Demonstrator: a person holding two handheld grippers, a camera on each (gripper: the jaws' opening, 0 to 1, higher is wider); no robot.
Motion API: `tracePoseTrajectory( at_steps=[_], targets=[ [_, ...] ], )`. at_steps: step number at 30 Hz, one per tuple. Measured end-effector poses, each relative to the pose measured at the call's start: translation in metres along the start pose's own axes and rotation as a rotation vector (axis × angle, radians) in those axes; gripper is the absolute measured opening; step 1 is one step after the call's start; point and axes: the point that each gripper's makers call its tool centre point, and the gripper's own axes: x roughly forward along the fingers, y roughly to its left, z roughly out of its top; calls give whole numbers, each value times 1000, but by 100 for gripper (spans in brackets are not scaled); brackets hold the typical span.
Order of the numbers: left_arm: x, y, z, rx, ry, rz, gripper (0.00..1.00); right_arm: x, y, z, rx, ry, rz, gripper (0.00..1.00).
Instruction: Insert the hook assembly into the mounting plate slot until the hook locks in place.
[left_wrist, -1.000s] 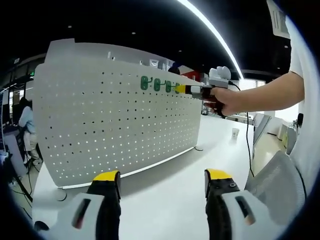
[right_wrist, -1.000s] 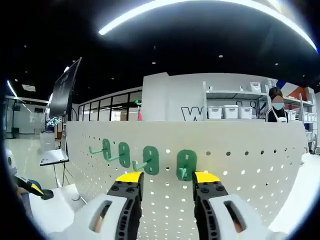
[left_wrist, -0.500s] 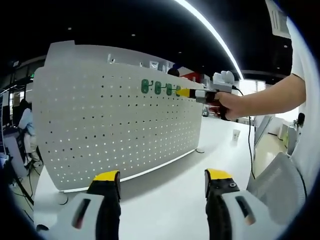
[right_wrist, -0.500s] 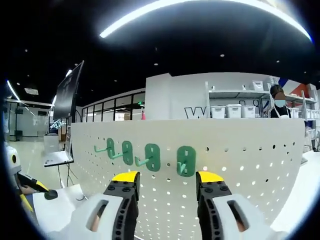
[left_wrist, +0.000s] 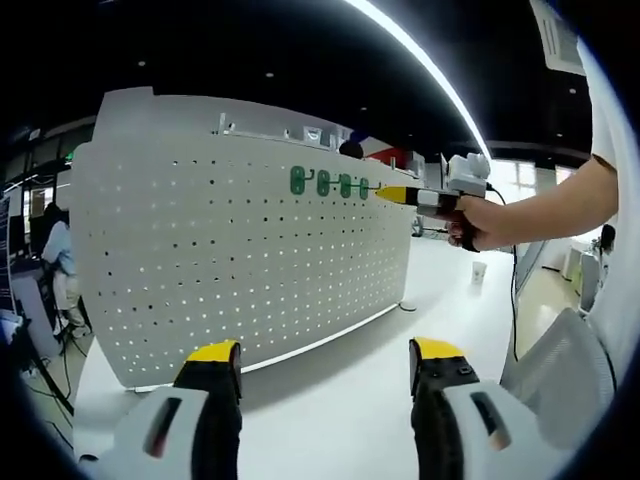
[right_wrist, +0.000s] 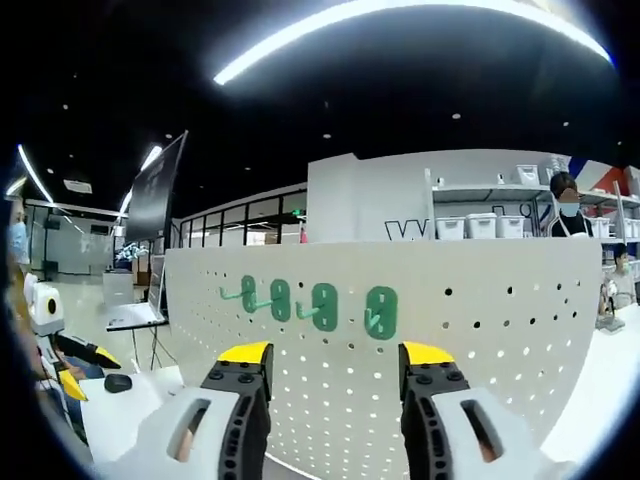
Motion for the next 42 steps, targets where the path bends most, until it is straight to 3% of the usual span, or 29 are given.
tracePoseTrajectory(
  at_steps=[10, 14, 21, 42],
  targets=[
    [0, 0, 4, 6, -8, -2, 70, -25, 6, -10, 29, 18, 26, 52],
    [0, -1, 5, 0, -14, -3, 70, -37, 8, -14, 84, 6, 24, 53],
    [-1, -2, 5, -4, -22, -2, 71, -53, 16, -25, 80, 35, 37, 53],
    [-2, -5, 6, -8, -33, 1, 71, -95, 23, -35, 108, 50, 50, 54]
  ],
)
